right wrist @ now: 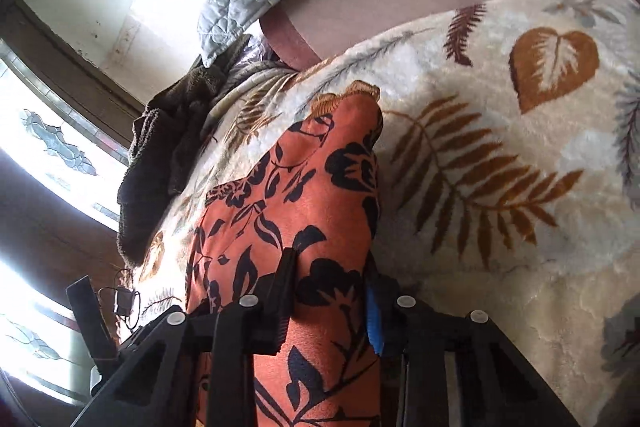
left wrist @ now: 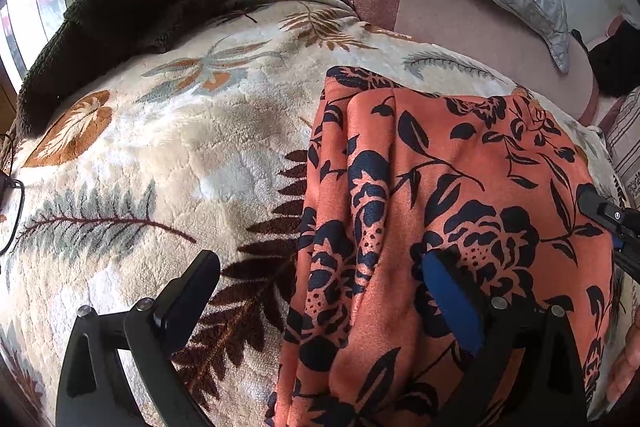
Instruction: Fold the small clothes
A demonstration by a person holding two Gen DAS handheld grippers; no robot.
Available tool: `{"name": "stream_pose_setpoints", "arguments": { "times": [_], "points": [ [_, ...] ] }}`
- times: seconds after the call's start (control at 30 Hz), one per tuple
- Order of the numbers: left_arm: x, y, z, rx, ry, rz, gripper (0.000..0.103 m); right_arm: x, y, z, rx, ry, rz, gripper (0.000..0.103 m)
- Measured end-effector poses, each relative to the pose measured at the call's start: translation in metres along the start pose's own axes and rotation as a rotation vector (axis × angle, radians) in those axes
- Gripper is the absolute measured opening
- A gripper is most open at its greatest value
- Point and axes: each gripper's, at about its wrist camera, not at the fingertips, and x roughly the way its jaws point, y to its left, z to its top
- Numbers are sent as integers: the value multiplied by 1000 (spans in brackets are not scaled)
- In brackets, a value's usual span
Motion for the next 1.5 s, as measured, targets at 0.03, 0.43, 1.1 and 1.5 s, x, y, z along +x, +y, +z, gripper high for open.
{"name": "stream_pose_setpoints", "arguments": {
  "times": [0.03, 0.43, 1.1, 1.5],
  "points": [
    [0, 0, -1, 4, 1, -3, 101, 4, 1, 1, -15, -2, -31, 31],
    [0, 1, -3, 4, 13, -25, 101, -23, -19, -15, 99, 75, 40, 77],
    [-15, 12, -14, 3, 29, -62, 101, -15, 11, -77, -54, 142, -85, 32],
    [-36, 42, -21, -92, 15, -170, 101, -54, -14, -51, 90, 32, 21, 73]
  ]
}}
